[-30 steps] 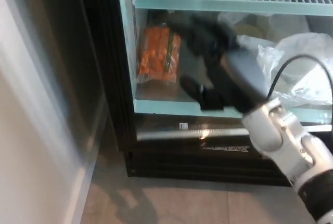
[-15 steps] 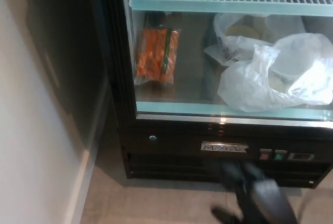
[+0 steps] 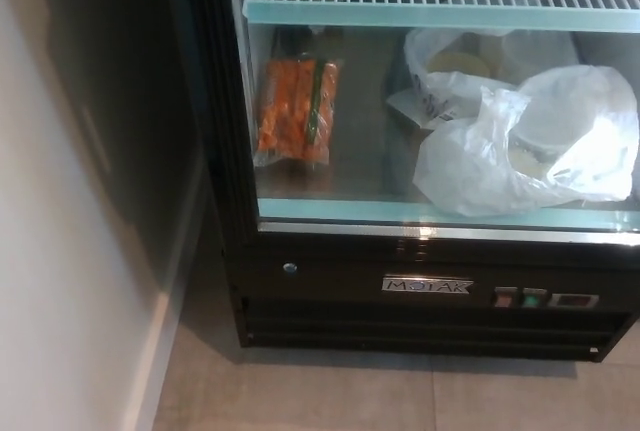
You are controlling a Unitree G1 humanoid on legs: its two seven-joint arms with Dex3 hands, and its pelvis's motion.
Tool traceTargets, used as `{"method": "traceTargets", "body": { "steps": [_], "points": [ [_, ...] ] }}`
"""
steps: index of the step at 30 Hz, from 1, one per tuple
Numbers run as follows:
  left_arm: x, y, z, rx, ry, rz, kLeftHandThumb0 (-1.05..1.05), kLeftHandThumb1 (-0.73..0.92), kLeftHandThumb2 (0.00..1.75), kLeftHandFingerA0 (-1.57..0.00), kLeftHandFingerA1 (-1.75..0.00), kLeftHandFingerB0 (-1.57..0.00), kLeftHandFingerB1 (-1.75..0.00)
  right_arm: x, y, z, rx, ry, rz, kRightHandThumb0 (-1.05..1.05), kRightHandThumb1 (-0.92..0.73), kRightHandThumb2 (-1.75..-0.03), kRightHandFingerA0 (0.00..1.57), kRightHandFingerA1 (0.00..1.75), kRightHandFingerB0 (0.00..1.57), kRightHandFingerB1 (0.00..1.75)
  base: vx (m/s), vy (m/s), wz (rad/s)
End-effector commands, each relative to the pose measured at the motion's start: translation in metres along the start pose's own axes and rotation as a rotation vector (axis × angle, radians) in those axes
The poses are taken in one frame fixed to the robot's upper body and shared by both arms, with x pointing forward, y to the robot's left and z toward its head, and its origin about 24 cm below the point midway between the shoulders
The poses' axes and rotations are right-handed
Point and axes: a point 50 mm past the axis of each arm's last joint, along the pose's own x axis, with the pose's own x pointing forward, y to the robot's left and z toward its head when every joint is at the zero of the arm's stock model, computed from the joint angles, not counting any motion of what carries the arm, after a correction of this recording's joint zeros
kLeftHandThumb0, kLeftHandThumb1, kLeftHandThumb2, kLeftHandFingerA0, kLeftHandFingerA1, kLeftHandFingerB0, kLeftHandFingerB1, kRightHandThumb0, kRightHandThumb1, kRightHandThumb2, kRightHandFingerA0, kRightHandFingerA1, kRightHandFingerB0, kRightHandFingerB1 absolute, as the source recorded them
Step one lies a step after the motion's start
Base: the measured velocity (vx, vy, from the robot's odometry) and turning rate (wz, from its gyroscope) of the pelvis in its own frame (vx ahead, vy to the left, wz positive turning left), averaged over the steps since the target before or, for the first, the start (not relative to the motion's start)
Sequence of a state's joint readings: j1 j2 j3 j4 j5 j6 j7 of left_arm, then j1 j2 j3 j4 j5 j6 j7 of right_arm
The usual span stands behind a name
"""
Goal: The robot stands in front of a refrigerator with an opened door and closes the door by swing its right hand at the door
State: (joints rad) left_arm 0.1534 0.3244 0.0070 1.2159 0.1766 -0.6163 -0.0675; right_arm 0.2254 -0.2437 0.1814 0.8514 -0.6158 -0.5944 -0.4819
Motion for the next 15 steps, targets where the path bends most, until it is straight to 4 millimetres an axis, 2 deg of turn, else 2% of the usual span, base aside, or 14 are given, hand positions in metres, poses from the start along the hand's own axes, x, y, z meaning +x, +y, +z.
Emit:
{"method": "traceTargets", "body": {
  "steps": [1, 4, 5, 8, 11, 12, 15],
  "points": [
    [-0.001, 0.010, 0.002, 0.019, -0.021, 0.007, -0.69, 0.79, 0.64, -0.48, -0.37, -0.45, -0.36, 0.011, -0.006, -0.021, -0.018, 0.205, 0.081, -0.60, -0.78, -0.65, 0.22, 0.32, 0.21, 0.28, 0.00, 0.000, 0.00],
    [0.000, 0.011, 0.002, 0.019, -0.018, 0.007, -0.69, 0.79, 0.64, -0.48, -0.37, -0.45, -0.36, 0.013, -0.006, -0.022, -0.027, 0.236, 0.089, -0.60, -0.78, -0.65, 0.22, 0.32, 0.21, 0.28, 0.00, 0.000, 0.00],
    [0.001, 0.012, 0.005, 0.039, -0.031, 0.017, -0.69, 0.69, 1.04, -0.47, -0.55, -0.34, -0.47, 0.014, -0.005, -0.027, -0.008, 0.282, 0.092, -0.58, -0.80, -0.64, 0.24, 0.33, 0.23, 0.30, 0.00, 0.000, 0.00],
    [0.005, 0.014, 0.012, 0.069, -0.059, 0.031, -0.67, 0.69, 1.04, -0.50, -0.56, -0.35, -0.48, 0.016, -0.002, -0.034, 0.034, 0.370, 0.112, -0.60, -0.79, -0.64, 0.26, 0.32, 0.25, 0.30, 0.00, 0.000, 0.00],
    [0.006, 0.013, 0.013, 0.072, -0.063, 0.030, -0.67, 0.69, 1.04, -0.50, -0.56, -0.35, -0.48, 0.016, -0.002, -0.036, 0.042, 0.383, 0.119, -0.60, -0.79, -0.64, 0.26, 0.32, 0.25, 0.30, 0.00, 0.000, 0.00],
    [0.007, 0.013, 0.015, 0.082, -0.072, 0.021, -0.68, 0.75, 0.69, -0.54, -0.42, -0.47, -0.39, 0.015, 0.002, -0.036, 0.033, 0.378, 0.147, -0.58, -0.79, -0.64, 0.22, 0.31, 0.26, 0.30, 0.00, 0.000, 0.00],
    [0.010, 0.013, 0.019, 0.110, -0.081, -0.005, -0.65, 0.82, 0.65, -0.54, -0.39, -0.50, -0.37, 0.012, 0.011, -0.034, 0.025, 0.366, 0.198, -0.60, -0.79, -0.64, 0.24, 0.31, 0.26, 0.30, 0.00, 0.000, 0.00]
  ]
}}
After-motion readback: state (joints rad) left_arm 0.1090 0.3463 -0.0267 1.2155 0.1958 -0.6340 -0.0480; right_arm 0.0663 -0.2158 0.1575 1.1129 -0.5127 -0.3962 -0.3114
